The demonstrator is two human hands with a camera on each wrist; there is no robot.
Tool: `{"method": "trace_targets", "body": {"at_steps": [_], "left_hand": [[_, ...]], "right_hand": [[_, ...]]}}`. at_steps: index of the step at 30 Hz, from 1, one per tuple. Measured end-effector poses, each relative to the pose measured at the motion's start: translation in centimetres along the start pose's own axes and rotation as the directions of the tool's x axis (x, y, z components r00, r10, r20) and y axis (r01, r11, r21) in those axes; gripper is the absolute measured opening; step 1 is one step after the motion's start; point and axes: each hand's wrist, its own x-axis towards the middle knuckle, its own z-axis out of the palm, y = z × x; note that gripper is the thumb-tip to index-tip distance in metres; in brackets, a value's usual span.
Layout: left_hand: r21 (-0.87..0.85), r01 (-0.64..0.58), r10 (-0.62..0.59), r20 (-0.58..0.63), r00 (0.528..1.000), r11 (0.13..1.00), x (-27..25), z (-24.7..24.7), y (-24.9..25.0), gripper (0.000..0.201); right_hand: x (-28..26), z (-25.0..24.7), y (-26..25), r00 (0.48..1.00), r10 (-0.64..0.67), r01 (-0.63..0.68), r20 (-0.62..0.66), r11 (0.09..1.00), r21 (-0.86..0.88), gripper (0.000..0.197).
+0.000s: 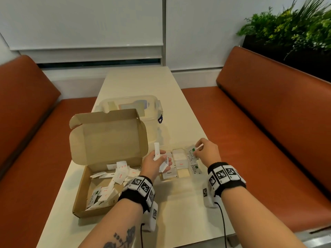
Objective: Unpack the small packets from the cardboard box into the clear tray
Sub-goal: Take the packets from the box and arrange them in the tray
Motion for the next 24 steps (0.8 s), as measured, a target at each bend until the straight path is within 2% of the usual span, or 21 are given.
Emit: {"method": "trace_targets", "body": {"at_steps": [2,7,13,19,24], "left_hand": [[0.005,0.008,-0.008,-0.006,1.0,1.0,0.0,-0.2,-0.1,0.01],[0.003,0.02,-0.02,0.009,1.0,1.0,-0.2,-0.6,-0.2,0.004],[-0.037,0.072,-0.072,0.013,0.997,0.997,-0.1,-0.7,-0.1,0.018],[-0.052,0.078,-0.076,0.038,0.996,0.996,0.0,-0.8,-0.1,0.025],[-0.076,0.092,-0.089,0.036,0.995,0.993,-0.1,-0.9,0.1,0.027]], "right_hand": [[0.4,0.0,0.6,1.0,0.015,-0.015,-0.002,0.998,-0.065,0.016],[1.3,1.5,0.8,0.995,-0.01,0.03,0.096,0.978,-0.207,0.019],[1.7,3.3,1.1,0.988,-0.009,0.064,0.152,0.929,-0.364,0.03],[1.4,4.1,1.1,0.98,0.008,0.097,0.197,0.851,-0.516,0.025],[1.1,4.2,0.6,0.977,0.017,0.112,0.214,0.811,-0.574,0.028]]}}
